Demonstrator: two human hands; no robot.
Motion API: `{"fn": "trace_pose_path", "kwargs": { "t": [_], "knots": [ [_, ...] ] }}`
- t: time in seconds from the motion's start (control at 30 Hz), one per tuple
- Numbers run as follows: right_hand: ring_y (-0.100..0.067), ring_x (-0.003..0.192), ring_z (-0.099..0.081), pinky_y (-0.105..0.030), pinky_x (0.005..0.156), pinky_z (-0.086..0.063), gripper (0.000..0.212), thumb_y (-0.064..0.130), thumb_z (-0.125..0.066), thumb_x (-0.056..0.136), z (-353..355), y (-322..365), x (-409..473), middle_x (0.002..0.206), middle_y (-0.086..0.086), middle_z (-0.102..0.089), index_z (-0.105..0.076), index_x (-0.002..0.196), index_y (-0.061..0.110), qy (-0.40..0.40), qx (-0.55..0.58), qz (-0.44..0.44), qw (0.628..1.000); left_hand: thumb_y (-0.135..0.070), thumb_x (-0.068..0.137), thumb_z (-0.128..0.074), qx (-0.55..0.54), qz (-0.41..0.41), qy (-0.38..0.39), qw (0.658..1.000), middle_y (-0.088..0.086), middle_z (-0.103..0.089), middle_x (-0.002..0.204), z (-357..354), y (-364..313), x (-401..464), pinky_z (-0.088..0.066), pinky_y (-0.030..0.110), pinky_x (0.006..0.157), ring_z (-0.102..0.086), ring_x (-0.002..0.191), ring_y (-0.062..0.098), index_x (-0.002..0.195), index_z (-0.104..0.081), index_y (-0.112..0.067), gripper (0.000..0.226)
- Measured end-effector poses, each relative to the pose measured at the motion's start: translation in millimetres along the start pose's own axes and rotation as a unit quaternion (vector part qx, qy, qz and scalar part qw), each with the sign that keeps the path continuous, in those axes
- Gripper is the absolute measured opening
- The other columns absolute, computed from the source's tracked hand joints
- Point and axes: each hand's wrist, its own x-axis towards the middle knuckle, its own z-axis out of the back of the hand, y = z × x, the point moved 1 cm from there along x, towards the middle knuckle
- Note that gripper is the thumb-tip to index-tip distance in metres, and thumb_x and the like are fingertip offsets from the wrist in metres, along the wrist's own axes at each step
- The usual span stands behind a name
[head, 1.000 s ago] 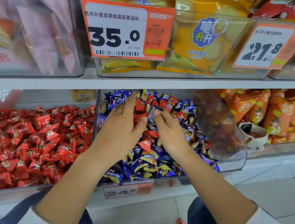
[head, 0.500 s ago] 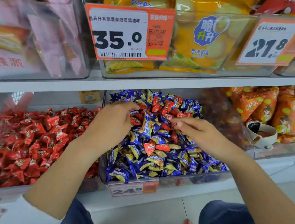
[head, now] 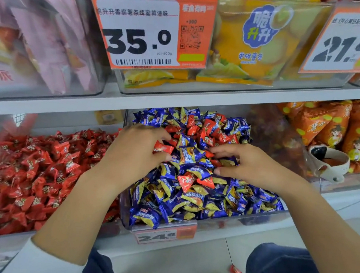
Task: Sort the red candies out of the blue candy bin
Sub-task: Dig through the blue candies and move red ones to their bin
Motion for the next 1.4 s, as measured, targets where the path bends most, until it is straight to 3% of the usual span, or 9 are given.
{"fn": "trace_pose_path", "kwargs": {
  "t": [0.2, 0.33, 0.4, 0.53, 0.63, 0.8, 1.03, 1.23, 1.4],
  "knots": [
    [-0.011, 0.103, -0.062, -0.022, 0.086, -0.043, 0.038, 0.021, -0.066, 0.087, -7, 9, 6, 0.111, 0.003, -0.068, -0.059, 0.124, 0.027, -0.081, -0.106, 0.017, 0.991, -0.006, 0.081, -0.065, -0.105, 0.034, -0.112, 0.988, -0.006, -0.055, 0.082, 7, 12, 1, -0.039, 0.024, 0.068, -0.052, 0.075, 0.013, 0.088, -0.062, -0.021, 0.017],
    [-0.004, 0.039, -0.042, -0.017, 0.043, -0.036, 0.027, 0.012, -0.046, 0.095, 3, 5, 4, 0.065, -0.001, -0.058, -0.064, 0.109, 0.024, -0.158, -0.006, 0.010, 0.987, 0.004, 0.080, -0.051, -0.098, 0.066, -0.131, 0.984, -0.002, -0.053, 0.083, 13, 16, 1, -0.031, 0.024, 0.069, -0.044, 0.081, 0.011, 0.087, -0.058, -0.019, 0.025],
    [-0.008, 0.030, -0.031, -0.019, 0.036, -0.029, 0.030, 0.008, -0.039, 0.097, 4, 3, 6, 0.054, 0.002, -0.049, -0.067, 0.102, 0.017, -0.191, 0.041, -0.002, 0.981, 0.004, 0.081, -0.047, -0.078, 0.068, -0.115, 0.988, 0.000, -0.055, 0.086, 15, 16, 0, -0.036, 0.027, 0.074, -0.049, 0.085, 0.016, 0.099, -0.061, -0.016, 0.031],
    [-0.006, 0.040, -0.041, -0.018, 0.044, -0.035, 0.027, 0.015, -0.046, 0.094, -2, 8, 11, 0.079, 0.001, -0.060, -0.067, 0.107, 0.027, -0.144, -0.012, 0.002, 0.990, 0.005, 0.083, -0.043, -0.051, 0.030, -0.083, 0.995, 0.002, -0.062, 0.110, 14, 17, -2, -0.046, 0.032, 0.085, -0.056, 0.099, 0.020, 0.117, -0.060, -0.017, 0.044],
    [-0.012, 0.082, -0.057, -0.022, 0.070, -0.039, 0.040, 0.020, -0.062, 0.085, -5, 8, 12, 0.103, 0.006, -0.054, -0.058, 0.122, 0.036, -0.059, -0.091, 0.004, 0.994, 0.001, 0.090, -0.046, -0.009, 0.012, -0.077, 0.997, 0.005, -0.064, 0.111, 14, 17, -5, -0.049, 0.034, 0.081, -0.061, 0.097, 0.024, 0.127, -0.055, -0.019, 0.043],
    [-0.015, 0.101, -0.058, -0.025, 0.082, -0.043, 0.033, 0.023, -0.067, 0.083, -10, 4, 14, 0.107, 0.005, -0.060, -0.060, 0.115, 0.026, -0.048, -0.121, -0.015, 0.991, -0.050, 0.093, -0.047, 0.223, 0.020, -0.021, 0.974, -0.003, -0.063, 0.102, 17, -1, -7, -0.036, 0.028, 0.059, -0.063, 0.094, 0.024, 0.122, -0.049, -0.026, 0.038],
    [-0.010, 0.081, -0.057, -0.021, 0.068, -0.038, 0.019, 0.030, -0.060, 0.089, -13, 3, 17, 0.104, 0.003, -0.070, -0.069, 0.105, 0.022, -0.124, -0.185, 0.026, 0.975, -0.047, 0.087, -0.060, 0.232, 0.016, 0.047, 0.972, -0.004, -0.065, 0.110, 16, 6, -10, -0.043, 0.031, 0.069, -0.061, 0.105, 0.022, 0.130, -0.047, -0.032, 0.047],
    [-0.007, 0.083, -0.057, -0.020, 0.078, -0.037, 0.027, 0.031, -0.068, 0.084, -3, 8, 9, 0.096, 0.007, -0.063, -0.069, 0.109, 0.021, -0.184, -0.028, 0.000, 0.983, -0.031, 0.089, -0.062, 0.072, 0.052, -0.018, 0.996, -0.020, -0.070, 0.094, 21, 17, -11, -0.039, 0.027, 0.069, -0.061, 0.100, 0.012, 0.116, -0.061, -0.035, 0.028],
    [-0.012, 0.064, -0.051, -0.031, 0.064, -0.037, 0.015, 0.028, -0.051, 0.093, 3, 9, 1, 0.085, -0.001, -0.060, -0.060, 0.106, 0.025, -0.134, 0.026, -0.028, 0.990, -0.056, 0.070, -0.071, 0.075, 0.070, 0.036, 0.994, -0.013, -0.054, 0.104, 33, 22, -26, -0.033, 0.026, 0.065, -0.052, 0.091, 0.011, 0.097, -0.064, -0.035, 0.034]
  ]
}}
